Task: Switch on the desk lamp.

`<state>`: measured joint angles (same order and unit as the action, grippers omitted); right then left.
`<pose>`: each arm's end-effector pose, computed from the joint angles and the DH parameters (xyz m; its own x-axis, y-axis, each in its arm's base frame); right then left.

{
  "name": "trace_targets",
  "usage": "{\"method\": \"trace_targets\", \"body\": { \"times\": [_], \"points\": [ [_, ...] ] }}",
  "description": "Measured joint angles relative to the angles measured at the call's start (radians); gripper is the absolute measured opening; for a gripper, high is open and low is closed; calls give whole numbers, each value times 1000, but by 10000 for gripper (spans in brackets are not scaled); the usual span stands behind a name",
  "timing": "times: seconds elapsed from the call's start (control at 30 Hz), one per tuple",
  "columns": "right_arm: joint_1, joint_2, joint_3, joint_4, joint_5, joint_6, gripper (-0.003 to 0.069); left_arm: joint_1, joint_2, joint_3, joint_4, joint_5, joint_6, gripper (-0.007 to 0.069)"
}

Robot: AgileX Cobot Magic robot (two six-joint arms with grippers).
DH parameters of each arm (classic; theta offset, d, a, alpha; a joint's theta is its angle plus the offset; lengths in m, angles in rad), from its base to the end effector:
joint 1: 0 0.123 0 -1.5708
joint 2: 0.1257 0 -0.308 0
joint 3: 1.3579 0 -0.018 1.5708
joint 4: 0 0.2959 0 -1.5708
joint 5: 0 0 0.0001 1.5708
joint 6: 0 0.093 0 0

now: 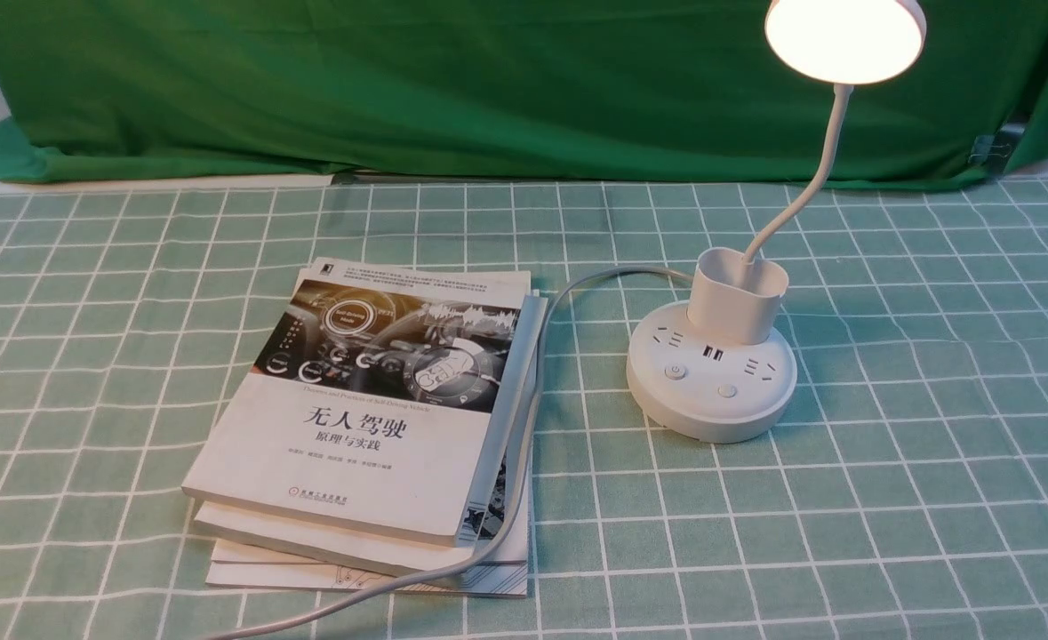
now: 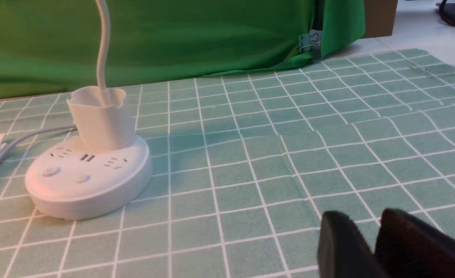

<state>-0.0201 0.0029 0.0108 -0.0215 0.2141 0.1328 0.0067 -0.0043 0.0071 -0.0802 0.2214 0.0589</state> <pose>0.0804 -0.0020 0.1891 -0.1364 0.1143 -0.9840 0.0401 0.9931 0.1098 0.0797 -0.0011 0.1904 -0.1361 -0.0203 -0.9905 0.0081 0.9997 -0.0216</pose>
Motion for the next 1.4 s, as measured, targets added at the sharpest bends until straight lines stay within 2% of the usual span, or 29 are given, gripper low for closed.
{"method": "trace_targets", "body": {
  "times": [0.6, 0.93, 1.4],
  "points": [
    [2, 0, 0, -2, 0, 0, 236, 0, 0, 0, 0, 0, 0, 21],
    [118, 0, 0, -2, 0, 0, 237, 0, 0, 0, 0, 0, 0, 21],
    [120, 0, 0, -2, 0, 0, 237, 0, 0, 0, 0, 0, 0, 21]
  ]
}}
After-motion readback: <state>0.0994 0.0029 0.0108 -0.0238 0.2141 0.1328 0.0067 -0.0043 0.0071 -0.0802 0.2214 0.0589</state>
